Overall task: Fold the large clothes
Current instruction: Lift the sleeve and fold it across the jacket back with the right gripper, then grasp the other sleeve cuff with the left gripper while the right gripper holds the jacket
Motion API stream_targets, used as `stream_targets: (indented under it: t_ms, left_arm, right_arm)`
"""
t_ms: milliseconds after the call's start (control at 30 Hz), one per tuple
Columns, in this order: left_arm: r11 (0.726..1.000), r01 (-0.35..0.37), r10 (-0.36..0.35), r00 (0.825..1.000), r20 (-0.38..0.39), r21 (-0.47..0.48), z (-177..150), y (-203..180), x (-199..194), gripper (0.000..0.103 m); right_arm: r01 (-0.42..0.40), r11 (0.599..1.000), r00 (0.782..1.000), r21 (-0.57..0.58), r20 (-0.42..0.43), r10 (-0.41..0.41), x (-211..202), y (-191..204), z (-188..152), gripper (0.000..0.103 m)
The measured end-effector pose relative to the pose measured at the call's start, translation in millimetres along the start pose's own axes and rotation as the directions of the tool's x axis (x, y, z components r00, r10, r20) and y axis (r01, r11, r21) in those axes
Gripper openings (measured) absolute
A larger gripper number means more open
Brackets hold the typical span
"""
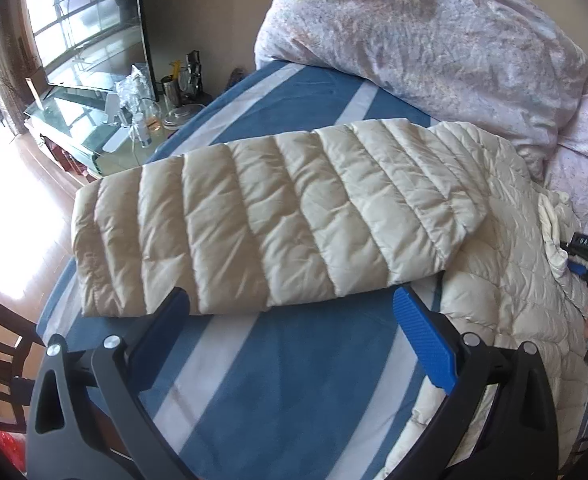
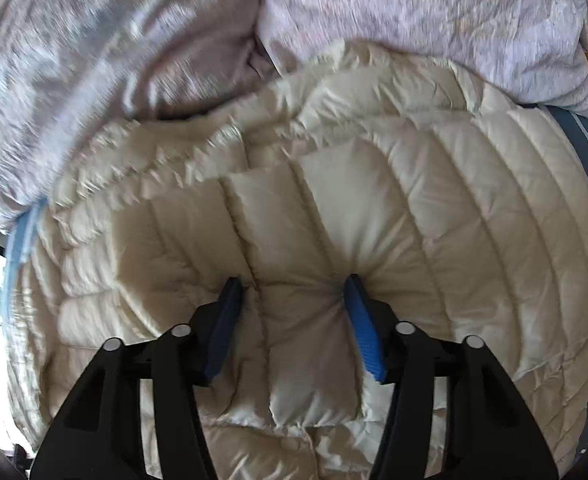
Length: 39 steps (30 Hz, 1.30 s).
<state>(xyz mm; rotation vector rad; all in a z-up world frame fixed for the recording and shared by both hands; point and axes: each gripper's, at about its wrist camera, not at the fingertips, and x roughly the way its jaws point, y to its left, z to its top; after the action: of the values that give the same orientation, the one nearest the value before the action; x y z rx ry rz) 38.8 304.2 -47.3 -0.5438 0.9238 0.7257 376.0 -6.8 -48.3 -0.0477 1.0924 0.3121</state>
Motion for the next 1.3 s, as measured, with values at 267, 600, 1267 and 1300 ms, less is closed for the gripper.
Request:
stream_targets:
  t_ms: [267,600,1267,1300]
  left_arm:
    - [0.998,-0.060,0.060,0.998,0.020,-0.017,2,21,-3,0.101]
    - [0.993,-0.079,0.079,0.997,0.003,-0.087,16,69,4,0.101]
    - [0.918,-0.008,-0.015,0.998,-0.054,-0.396,22,149,39,0.072]
    - [0.911,-0.007,-0.013,0.999,-0.046,-0.411,21,150,38,0.058]
  right_arm:
    - [0.104,0.993,0.992,-0.055,0.078,-0.100,15,18,-11,0.066]
    - [0.103,0.990,0.992,-0.092,0.088,-0.095,10,19,-16,0.067]
    - [0.099,0.990,0.992,-0.103,0.085,-0.091,11,19,-13,0.067]
    - [0.098,0.989,0.992,-0.107,0.085,-0.089,11,19,-13,0.067]
